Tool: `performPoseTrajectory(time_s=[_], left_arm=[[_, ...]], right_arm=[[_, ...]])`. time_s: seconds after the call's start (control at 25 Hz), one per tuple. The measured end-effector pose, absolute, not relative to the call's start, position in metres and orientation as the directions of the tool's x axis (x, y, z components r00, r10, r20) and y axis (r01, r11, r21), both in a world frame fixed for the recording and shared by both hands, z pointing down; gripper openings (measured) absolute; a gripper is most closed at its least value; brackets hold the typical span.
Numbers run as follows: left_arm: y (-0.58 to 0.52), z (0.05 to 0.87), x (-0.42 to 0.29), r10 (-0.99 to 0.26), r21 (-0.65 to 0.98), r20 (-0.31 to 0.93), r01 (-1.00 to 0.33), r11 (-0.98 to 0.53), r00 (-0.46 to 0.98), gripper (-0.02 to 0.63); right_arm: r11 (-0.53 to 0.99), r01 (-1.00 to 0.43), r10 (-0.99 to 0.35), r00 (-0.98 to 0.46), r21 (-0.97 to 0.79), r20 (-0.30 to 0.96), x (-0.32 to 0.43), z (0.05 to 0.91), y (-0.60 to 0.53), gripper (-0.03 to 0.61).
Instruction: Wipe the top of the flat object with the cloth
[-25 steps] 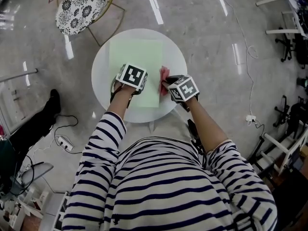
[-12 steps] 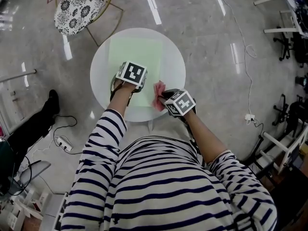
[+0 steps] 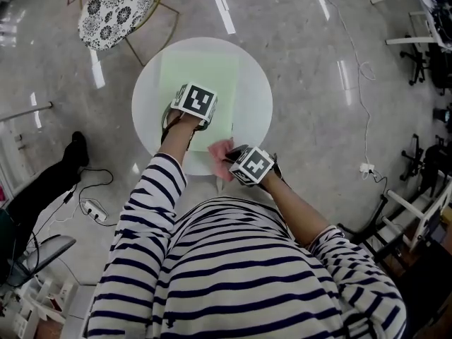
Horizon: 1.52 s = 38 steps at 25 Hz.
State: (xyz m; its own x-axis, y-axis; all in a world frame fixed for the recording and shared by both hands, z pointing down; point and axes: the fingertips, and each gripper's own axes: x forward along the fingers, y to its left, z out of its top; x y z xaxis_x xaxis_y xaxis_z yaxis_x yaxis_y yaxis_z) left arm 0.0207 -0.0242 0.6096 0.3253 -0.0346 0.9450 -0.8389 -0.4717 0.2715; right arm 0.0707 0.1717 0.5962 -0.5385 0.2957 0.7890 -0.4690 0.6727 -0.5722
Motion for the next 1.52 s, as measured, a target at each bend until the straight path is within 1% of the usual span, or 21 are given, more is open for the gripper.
performPoseTrajectory(time_s=[0.28,0.52,0.72,0.88,1.04,1.2,1.36,1.52], left_arm=[[-0.024,0.607,0.02,-0.059,0.244,0.942,-0.796,-0.554,0.33,0.238],[-0.017,0.606,0.008,-0.061,0.218,0.949,-0.78,-0.587,0.311,0.239],[-0.004,0.603,-0.016,-0.065,0.217,0.952,-0.807,-0.549,0.3,0.241],[0.005,0.602,-0.035,-0.053,0.246,0.949,-0.838,-0.487,0.31,0.241],[0.022,0.601,-0.045,-0.024,0.314,0.935,-0.856,-0.41,0.355,0.241],[0.042,0.599,-0.034,-0.014,0.355,0.92,-0.849,-0.392,0.391,0.241],[0.044,0.598,-0.024,-0.029,0.369,0.911,-0.845,-0.387,0.412,0.241],[0.04,0.603,-0.025,-0.03,0.343,0.921,-0.847,-0.407,0.388,0.236]], right_arm=[[0.684,-0.569,0.14,-0.512,-0.457,0.847,0.063,0.604,0.17,0.044],[0.677,-0.676,-0.028,-0.419,-0.291,0.908,0.077,0.607,0.154,0.044],[0.658,-0.724,-0.12,-0.371,-0.206,0.921,0.103,0.611,0.118,0.043],[0.638,-0.756,-0.197,-0.341,-0.144,0.919,0.118,0.615,0.06,0.044],[0.571,-0.805,-0.278,-0.372,-0.16,0.886,0.115,0.62,-0.014,0.043],[0.522,-0.821,-0.309,-0.432,-0.229,0.847,0.1,0.618,-0.072,0.043],[0.581,-0.783,-0.293,-0.457,-0.223,0.84,0.081,0.615,-0.103,0.041],[0.649,-0.729,-0.246,-0.473,-0.219,0.846,0.074,0.616,-0.11,0.04]])
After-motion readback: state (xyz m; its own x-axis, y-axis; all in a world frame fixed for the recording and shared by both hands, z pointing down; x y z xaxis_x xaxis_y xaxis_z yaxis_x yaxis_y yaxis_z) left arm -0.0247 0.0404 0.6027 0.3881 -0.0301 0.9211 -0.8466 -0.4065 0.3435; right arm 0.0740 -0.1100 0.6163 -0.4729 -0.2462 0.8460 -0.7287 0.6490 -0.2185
